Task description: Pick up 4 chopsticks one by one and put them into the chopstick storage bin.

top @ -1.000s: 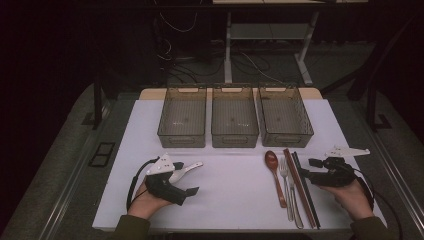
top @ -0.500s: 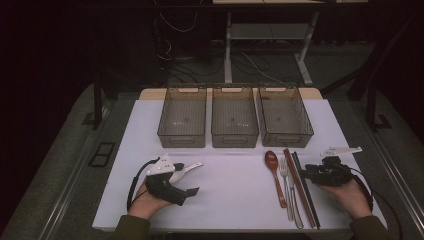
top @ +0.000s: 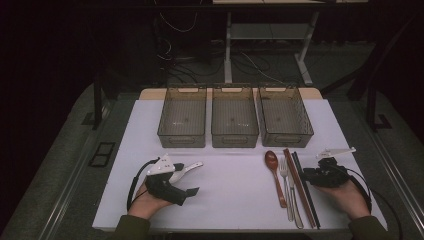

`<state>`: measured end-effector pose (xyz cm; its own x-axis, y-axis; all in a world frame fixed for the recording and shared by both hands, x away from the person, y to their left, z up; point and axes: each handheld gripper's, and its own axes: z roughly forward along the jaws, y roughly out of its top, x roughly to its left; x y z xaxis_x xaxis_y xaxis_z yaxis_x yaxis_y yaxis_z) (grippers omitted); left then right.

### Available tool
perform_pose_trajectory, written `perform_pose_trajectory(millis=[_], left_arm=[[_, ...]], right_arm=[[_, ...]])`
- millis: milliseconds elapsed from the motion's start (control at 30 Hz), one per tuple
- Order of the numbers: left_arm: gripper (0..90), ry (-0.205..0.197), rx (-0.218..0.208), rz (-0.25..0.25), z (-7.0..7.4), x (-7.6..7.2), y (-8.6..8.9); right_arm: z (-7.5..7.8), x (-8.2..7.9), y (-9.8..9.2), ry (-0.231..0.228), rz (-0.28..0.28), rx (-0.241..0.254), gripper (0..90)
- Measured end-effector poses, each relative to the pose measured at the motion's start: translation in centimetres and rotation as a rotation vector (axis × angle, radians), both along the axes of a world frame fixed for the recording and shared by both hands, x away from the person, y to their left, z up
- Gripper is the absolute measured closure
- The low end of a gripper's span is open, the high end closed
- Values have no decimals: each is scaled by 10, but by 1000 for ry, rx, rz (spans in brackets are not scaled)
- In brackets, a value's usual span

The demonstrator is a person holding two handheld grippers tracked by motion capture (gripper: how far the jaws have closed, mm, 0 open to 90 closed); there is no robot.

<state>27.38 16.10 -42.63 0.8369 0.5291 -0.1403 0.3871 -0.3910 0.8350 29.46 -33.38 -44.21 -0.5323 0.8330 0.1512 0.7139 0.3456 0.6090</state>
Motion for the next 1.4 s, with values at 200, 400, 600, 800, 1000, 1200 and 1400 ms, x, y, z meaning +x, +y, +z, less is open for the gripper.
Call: perform_pose_trajectory(millis=[200,400,600,800,1000,1200,1400], left_arm=[[9,0,-3,1,0,0,0],[9,1,-3,1,0,0,0],[9,2,-3,1,0,0,0],[9,2,0,-1,0,0,1],[9,1,-1,-2,0,0,0],[9,4,-1,-2,0,0,1],[9,4,0,-3,0,0,1]], right_arm=[[0,0,1,4,-7,-7,687],[0,0,2,0,-8,-18,699],[0,-1,4,-2,-10,-29,720],[1,-1,5,-4,-5,-48,725],[2,0,3,-7,-6,-74,734],[2,1,-3,-14,-15,-97,743],[3,3,-7,-23,-20,-125,751]])
